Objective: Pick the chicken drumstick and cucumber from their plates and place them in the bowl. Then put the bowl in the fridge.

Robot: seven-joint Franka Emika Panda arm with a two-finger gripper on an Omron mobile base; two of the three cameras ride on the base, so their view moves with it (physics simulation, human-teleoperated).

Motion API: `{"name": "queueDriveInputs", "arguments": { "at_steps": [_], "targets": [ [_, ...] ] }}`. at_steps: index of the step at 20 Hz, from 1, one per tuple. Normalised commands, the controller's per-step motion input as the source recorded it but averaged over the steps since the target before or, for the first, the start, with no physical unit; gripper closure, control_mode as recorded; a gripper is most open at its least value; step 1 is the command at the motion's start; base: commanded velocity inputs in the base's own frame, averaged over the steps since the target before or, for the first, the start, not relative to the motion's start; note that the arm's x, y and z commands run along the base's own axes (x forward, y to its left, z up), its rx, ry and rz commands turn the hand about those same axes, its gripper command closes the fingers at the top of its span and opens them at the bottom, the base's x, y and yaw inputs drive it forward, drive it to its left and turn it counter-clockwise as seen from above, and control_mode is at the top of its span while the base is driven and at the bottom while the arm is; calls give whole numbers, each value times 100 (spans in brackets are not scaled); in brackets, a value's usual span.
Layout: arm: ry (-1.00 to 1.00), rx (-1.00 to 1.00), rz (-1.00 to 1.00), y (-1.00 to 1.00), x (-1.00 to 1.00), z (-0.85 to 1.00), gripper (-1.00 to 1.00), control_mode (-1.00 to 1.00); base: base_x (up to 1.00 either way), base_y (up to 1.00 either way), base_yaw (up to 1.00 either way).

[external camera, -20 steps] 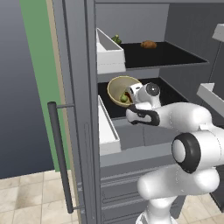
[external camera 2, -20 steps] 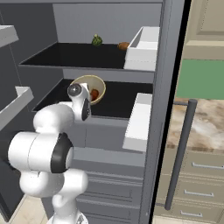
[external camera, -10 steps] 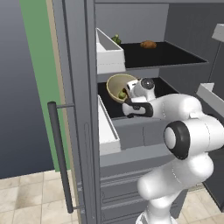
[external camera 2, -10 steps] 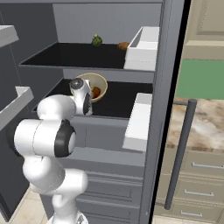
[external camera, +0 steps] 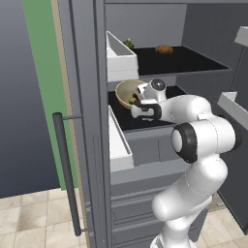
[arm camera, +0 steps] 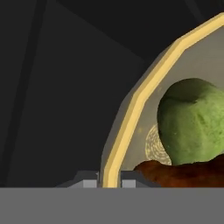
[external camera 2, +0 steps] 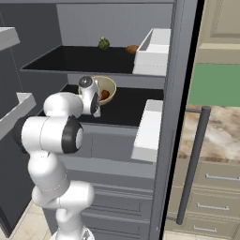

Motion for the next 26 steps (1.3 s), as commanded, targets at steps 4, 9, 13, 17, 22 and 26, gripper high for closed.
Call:
{"name": "queueDriveInputs", "arguments": {
  "at_steps": [4, 9, 13, 17, 22, 26],
  "targets": [
    [0, 0, 0, 2, 13, -11, -100, -100, 0, 0, 0],
    [0, 0, 0, 0, 0, -11, -100, -100, 0, 0, 0],
    [-2, 2, 0, 0, -6, 0, -100, -100, 0, 0, 0],
    [-2, 8, 0, -1, -23, 19, -100, -100, 0, 0, 0],
    [-7, 10, 0, -4, -43, 19, -100, -100, 0, 0, 0],
    [-15, 11, 0, -6, -54, 19, -100, -100, 0, 0, 0]
  ]
}}
